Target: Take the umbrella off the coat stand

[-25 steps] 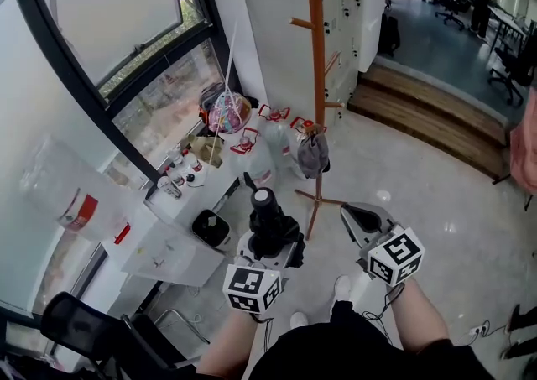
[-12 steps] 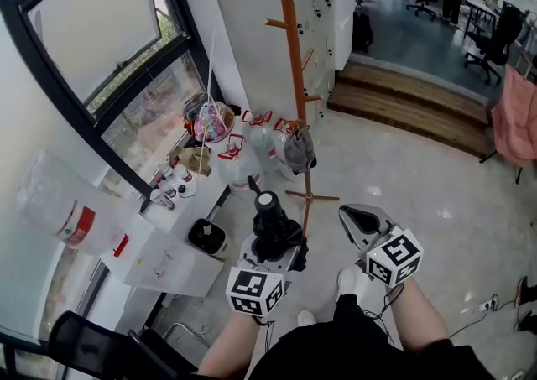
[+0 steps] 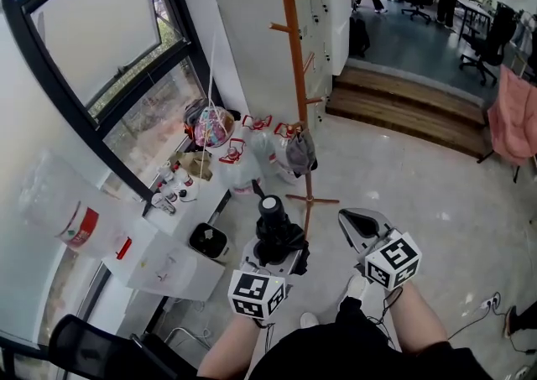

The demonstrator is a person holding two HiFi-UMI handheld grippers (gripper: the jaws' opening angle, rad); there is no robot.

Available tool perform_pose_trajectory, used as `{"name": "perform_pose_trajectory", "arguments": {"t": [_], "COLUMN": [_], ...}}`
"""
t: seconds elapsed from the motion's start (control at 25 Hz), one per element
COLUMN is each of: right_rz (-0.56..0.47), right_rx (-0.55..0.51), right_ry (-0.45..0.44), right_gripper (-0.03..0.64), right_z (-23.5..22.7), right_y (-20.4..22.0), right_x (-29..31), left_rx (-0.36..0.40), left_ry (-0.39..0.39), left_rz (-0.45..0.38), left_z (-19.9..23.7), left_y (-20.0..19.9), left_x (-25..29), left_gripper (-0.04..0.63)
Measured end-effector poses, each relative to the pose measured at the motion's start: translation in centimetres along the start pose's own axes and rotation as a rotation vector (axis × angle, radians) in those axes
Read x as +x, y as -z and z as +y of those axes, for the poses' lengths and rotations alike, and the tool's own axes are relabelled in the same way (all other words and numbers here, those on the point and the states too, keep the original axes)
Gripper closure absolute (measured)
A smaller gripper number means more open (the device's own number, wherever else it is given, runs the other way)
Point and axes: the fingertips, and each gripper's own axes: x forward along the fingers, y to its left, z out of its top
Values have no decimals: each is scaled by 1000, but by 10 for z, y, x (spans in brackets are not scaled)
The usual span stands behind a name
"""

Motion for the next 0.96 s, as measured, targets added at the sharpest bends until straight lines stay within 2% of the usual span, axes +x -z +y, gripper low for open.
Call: {"name": "perform_pose_trajectory", "arguments": {"t": [0.96], "right_rz": [-12], "right_rx": [-18], "right_ry": [-7], "right_gripper": [563], "right_z": [15], "right_y": [-7], "right_x": [2], "left_rx": [15], "left_ry": [-4], "left_rz": [-17], "left_z": [4], "left_y": [-4], "left_x": [-13], "left_gripper": [345]}}
